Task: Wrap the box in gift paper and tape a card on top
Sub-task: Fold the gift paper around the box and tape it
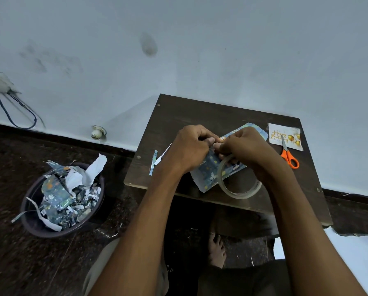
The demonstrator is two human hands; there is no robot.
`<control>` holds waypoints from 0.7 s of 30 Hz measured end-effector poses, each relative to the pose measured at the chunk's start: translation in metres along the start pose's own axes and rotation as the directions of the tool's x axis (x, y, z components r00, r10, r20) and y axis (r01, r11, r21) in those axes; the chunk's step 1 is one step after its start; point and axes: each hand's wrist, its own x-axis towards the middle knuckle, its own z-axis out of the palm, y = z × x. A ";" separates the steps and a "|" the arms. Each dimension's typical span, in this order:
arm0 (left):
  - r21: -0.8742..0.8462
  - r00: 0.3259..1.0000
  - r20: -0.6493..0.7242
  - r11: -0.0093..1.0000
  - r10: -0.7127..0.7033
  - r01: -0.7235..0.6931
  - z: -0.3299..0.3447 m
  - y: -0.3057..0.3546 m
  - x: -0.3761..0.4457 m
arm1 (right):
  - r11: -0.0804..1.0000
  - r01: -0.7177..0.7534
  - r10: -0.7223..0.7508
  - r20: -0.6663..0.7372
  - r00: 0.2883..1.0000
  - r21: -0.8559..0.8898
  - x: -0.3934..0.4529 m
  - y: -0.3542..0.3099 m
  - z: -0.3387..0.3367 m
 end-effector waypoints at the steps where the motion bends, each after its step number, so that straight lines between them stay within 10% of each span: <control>1: 0.008 1.000 -0.002 1.000 -0.006 0.006 0.000 0.000 0.001 | 1.000 0.003 -0.003 0.005 1.000 0.001 0.000 0.000 0.000; 21: 0.088 0.991 -0.134 0.995 -0.032 0.043 0.008 0.007 -0.003 | 0.986 -0.098 0.075 -0.171 0.982 -0.134 -0.003 -0.010 0.012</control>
